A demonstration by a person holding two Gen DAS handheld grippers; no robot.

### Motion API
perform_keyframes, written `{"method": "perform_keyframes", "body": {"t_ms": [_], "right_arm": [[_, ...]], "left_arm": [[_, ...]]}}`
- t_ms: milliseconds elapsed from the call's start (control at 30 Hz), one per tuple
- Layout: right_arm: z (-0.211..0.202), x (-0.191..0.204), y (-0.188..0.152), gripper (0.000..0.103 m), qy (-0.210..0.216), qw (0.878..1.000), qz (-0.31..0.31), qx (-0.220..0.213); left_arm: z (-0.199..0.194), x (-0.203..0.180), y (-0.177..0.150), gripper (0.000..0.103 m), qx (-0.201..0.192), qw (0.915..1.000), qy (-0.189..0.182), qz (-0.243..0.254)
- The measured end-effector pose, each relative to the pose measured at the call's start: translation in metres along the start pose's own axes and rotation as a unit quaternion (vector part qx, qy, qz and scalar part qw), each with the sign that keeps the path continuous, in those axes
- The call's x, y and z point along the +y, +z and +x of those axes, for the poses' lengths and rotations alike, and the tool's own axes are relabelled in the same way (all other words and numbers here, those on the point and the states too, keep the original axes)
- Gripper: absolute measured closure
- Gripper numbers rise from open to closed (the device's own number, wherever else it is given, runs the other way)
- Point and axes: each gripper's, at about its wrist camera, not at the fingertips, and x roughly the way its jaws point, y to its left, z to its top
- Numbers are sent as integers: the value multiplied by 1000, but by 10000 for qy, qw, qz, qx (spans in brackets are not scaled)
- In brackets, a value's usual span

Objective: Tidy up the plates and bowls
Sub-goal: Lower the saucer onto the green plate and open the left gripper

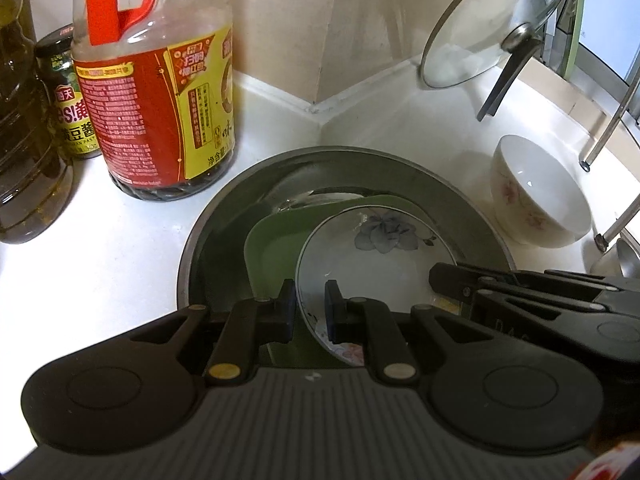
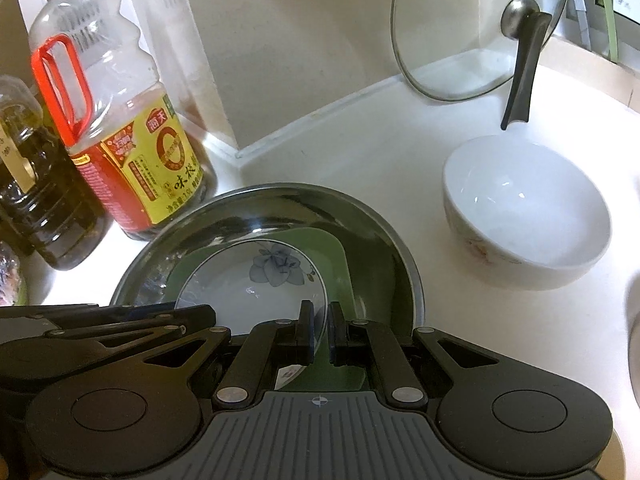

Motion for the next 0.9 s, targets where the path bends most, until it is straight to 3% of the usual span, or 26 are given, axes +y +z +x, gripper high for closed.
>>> {"method": "perform_keyframes", "body": {"t_ms": [667, 767, 833, 900], "right_arm": [[0, -5, 6, 93, 105, 9998, 142, 34], [-7, -6, 5, 76, 220, 9997, 137, -33], [-14, -6, 5, 60, 312, 9994, 129, -101], [-24, -7, 3, 57, 398, 9990, 114, -194]], "left_arm": [[-4, 0, 3, 88, -7, 10000, 22, 62], [-12, -1, 3, 87, -78, 9999, 86, 73], [-19, -3, 3, 87, -113, 9998, 134, 101], [-28, -4, 3, 87, -179, 9996, 163, 140]]}}
